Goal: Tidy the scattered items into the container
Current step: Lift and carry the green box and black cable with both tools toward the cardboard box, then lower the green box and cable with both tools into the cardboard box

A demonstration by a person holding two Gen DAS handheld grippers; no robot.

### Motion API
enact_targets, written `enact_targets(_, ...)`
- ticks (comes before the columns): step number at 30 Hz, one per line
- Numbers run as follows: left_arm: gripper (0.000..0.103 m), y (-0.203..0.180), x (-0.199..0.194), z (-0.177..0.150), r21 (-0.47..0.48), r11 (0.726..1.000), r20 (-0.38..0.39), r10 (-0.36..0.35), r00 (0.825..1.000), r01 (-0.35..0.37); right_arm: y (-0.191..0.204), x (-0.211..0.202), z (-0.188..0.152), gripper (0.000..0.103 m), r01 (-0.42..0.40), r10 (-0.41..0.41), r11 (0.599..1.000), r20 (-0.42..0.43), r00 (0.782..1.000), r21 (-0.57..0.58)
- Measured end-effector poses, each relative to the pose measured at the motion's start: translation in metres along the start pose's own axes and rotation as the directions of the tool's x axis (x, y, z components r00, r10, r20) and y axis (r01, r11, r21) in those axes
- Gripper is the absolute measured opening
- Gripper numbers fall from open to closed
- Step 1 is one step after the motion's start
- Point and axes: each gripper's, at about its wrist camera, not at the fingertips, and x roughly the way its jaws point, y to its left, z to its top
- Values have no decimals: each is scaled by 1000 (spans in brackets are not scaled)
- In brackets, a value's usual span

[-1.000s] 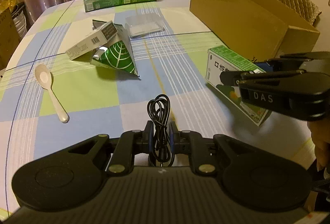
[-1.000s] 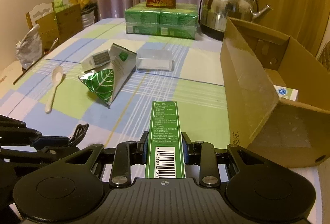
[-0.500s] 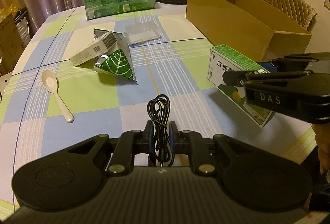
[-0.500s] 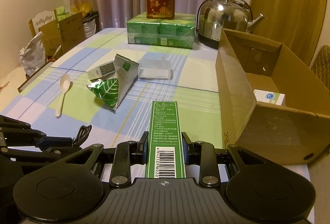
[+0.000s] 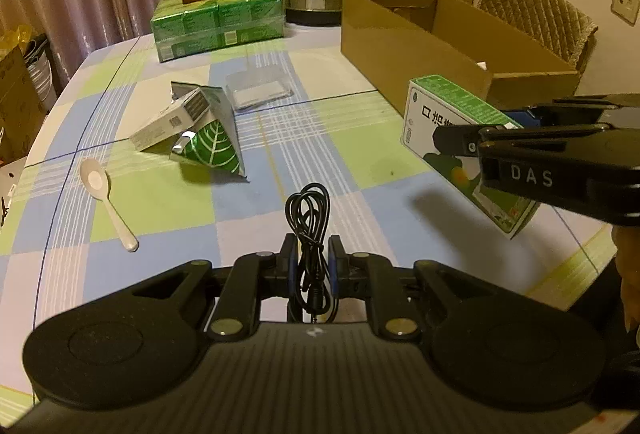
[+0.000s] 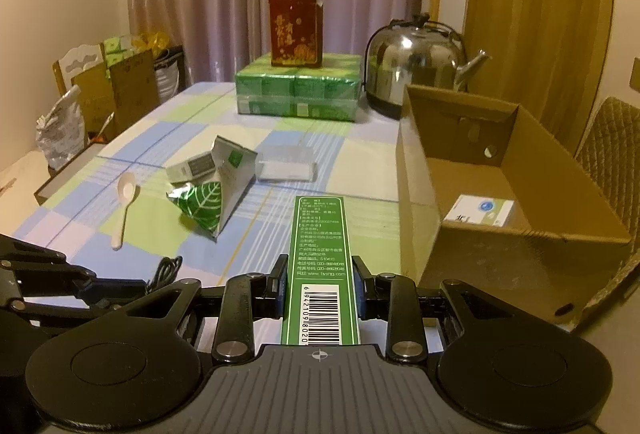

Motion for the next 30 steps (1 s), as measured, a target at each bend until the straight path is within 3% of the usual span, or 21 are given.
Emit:
enact_targets(8,12,-13,-5,18,18,999,34,-28,999,28,-15,-16,19,27,15,-15,1000,61,998,12)
enact_targets(16,12,-26,-8,56,33,998,103,-54,993,50,-38,-24,41,27,54,-55,998,117,992,13)
enact_targets(30,12,-83,1,130,130,982,189,-164,968,141,-116,-22,67,27,161,-167,986,158,973,50)
